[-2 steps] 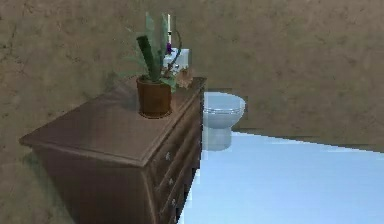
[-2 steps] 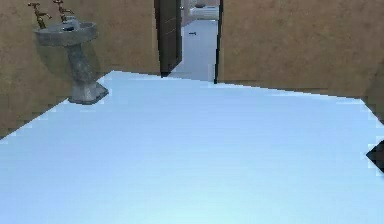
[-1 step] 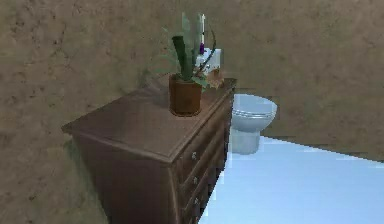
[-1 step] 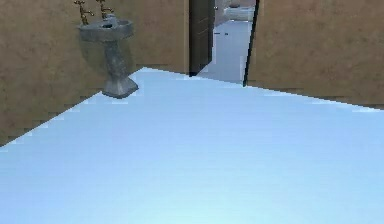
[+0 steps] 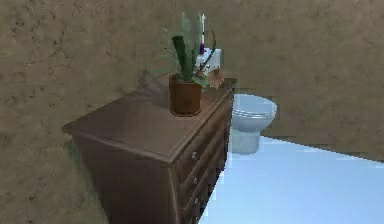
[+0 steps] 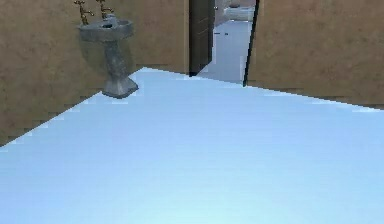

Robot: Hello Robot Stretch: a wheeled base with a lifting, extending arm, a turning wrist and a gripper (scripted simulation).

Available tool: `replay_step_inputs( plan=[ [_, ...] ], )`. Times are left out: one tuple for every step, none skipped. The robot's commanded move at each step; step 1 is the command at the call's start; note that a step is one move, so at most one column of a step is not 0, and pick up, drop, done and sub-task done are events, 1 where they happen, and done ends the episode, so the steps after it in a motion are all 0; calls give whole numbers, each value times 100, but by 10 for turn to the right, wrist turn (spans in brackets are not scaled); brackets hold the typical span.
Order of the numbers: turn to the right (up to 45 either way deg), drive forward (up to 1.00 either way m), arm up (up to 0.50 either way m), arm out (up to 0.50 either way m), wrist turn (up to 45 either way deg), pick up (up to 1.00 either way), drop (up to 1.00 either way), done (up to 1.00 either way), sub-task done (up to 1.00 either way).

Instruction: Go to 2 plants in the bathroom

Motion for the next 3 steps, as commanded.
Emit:
replay_step_inputs(
  plan=[
    [450, 0, 0, 0, 0, 0, 0, 0, 0],
    [240, 0, 0, 0, 0, 0, 0, 0, 0],
    [0, 20, 0, 0, 0, 0, 0, 0, 0]
  ],
)
